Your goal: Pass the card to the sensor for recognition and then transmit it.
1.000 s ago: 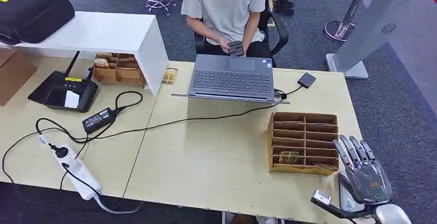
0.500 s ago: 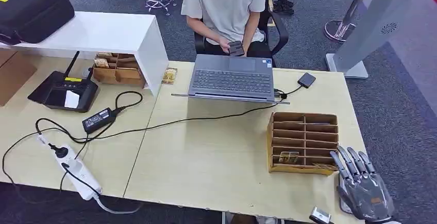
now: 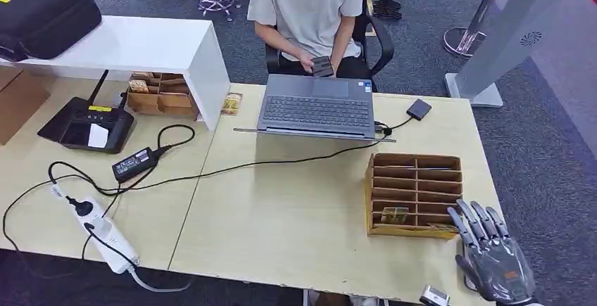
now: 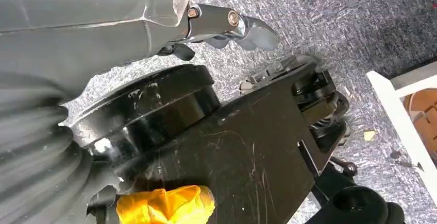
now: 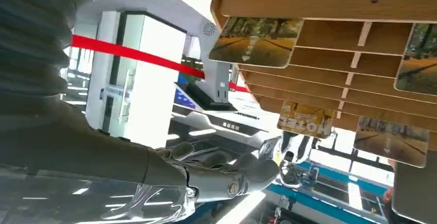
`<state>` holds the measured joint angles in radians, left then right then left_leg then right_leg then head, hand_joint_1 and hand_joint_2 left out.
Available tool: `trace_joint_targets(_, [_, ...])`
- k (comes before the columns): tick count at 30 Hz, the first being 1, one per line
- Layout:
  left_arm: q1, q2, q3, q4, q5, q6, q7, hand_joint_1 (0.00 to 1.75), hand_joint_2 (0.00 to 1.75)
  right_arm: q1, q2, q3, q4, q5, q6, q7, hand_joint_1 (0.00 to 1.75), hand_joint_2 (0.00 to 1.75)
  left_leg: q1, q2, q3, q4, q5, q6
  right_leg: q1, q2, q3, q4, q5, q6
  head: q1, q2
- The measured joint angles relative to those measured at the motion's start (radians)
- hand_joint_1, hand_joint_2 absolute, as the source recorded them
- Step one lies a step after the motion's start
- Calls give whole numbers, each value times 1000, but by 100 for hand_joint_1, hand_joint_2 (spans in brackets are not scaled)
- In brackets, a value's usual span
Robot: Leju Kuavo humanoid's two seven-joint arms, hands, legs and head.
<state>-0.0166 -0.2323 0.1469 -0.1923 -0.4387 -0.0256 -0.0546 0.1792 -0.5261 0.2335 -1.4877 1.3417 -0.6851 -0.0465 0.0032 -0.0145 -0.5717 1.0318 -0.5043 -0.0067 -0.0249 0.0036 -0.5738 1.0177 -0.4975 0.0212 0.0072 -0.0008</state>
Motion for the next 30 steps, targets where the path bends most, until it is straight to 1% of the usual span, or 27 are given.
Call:
trace_joint_targets(4, [0,0,0,0,-4,-1,0,0,175,-39,7,19,27,6,7,-14,0,175,0,0,0,0,0,0,0,0,0,0,0,0,0,0])
trace_joint_targets(11, [0,0,0,0,-11,-2,0,0,175,-86,24,51,73,10,10,-20,0,175,0,0,0,0,0,0,0,0,0,0,0,0,0,0])
trace_joint_targets(30, [0,0,0,0,-11,-2,0,0,175,-102,34,82,103,10,10,-21,0,175,0,0,0,0,0,0,0,0,0,0,0,0,0,0])
